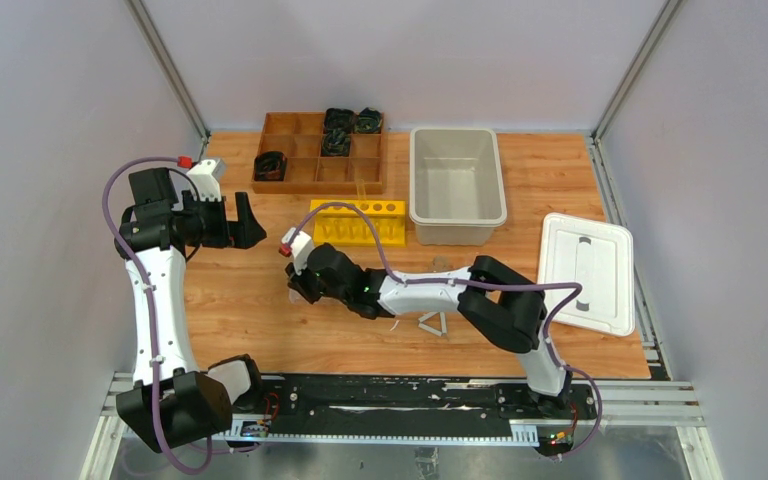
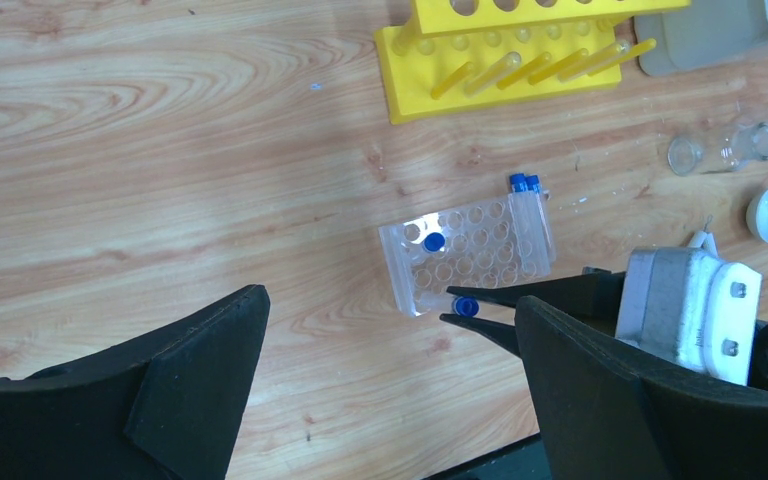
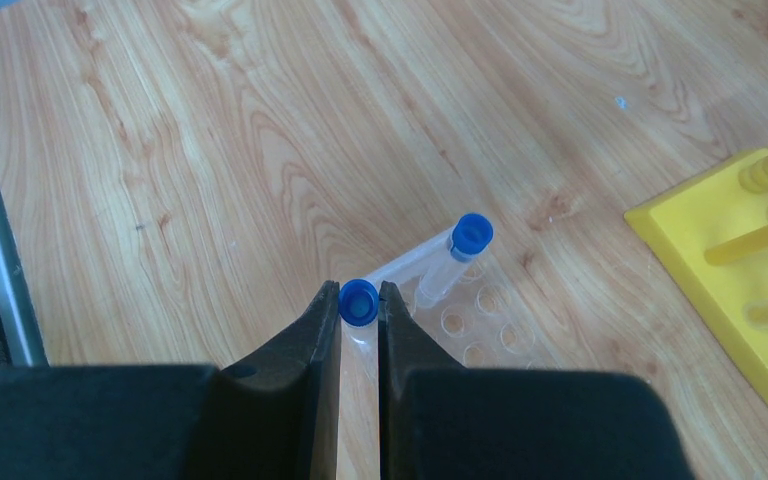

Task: Organize the chemistry lab equipment

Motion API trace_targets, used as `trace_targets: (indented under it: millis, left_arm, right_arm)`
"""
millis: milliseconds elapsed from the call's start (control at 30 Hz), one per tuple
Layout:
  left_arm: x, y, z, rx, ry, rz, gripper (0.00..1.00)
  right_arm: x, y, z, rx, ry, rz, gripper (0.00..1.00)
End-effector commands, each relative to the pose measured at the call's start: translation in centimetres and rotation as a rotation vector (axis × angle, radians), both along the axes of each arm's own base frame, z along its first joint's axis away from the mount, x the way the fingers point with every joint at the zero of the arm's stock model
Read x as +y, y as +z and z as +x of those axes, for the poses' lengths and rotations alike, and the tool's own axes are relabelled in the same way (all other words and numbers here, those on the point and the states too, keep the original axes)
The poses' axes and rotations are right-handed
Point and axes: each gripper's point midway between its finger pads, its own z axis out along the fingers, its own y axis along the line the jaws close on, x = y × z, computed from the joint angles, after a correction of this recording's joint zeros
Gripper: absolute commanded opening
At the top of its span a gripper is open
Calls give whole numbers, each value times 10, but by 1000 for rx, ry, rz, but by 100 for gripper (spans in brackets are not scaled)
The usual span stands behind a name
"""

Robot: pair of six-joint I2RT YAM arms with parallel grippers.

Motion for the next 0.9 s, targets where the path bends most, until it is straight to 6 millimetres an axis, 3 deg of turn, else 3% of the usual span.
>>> trace_targets:
  millis: [0,567,700,867]
  left_arm:
    - [2,6,1,-34,-4,18,100]
    - [2,5,-2,-48,-15,33,100]
    - [2,4,-1,-45,-16,35,100]
    - [2,7,-1,-53,-15,37,100]
  right_arm:
    - [-5,-4,-11,-32,9,-2,0]
    - [-12,-15,-20,-49,-5,-18,3]
    - [-16,-3,-17,-51,-31,-19,33]
    - [-30,32,-6,-48,-132,-4,62]
